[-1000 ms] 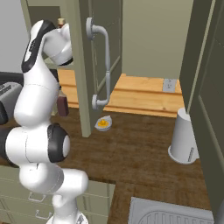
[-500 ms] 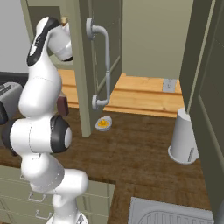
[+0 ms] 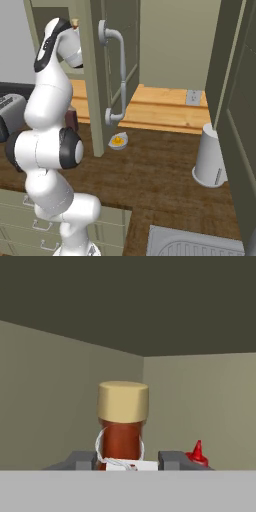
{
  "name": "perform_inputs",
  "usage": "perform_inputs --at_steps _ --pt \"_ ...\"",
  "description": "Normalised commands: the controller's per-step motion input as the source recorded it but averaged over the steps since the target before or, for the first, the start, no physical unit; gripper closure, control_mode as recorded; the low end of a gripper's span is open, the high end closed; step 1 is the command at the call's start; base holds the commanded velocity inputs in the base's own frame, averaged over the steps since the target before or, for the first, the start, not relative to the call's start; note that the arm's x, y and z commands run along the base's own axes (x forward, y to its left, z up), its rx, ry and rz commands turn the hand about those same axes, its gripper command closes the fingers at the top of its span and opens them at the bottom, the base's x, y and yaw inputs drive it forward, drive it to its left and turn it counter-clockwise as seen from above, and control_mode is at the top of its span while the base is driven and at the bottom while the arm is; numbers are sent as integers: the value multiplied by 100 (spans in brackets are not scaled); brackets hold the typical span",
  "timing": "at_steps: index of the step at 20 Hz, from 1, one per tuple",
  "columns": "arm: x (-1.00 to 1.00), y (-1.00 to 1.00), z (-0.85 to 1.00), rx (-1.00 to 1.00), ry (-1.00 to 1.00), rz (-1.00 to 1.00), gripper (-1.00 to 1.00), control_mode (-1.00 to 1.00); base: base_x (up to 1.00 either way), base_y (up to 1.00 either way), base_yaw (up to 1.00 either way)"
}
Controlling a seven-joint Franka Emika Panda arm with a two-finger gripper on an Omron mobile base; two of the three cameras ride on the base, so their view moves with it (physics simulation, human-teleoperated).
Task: Put the shaker and condiment bottle from the counter next to their counterparts in the cabinet.
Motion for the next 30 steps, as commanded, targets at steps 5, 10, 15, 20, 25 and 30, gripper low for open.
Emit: perform_inputs --at_steps 5,10,15,20,25,30 --pt "5 19 0 -3 0 0 -100 -100 0 0 0" --pt "2 25 0 -4 0 1 -100 -100 0 0 0" --pt "-4 11 0 -1 -1 0 -100 -100 0 0 0" --pt "-24 3 2 0 -6 0 -100 -100 0 0 0" --pt "-51 0 8 0 -16 0 -100 -100 0 0 0" --pt "-53 -13 0 -2 -15 0 -100 -100 0 0 0"
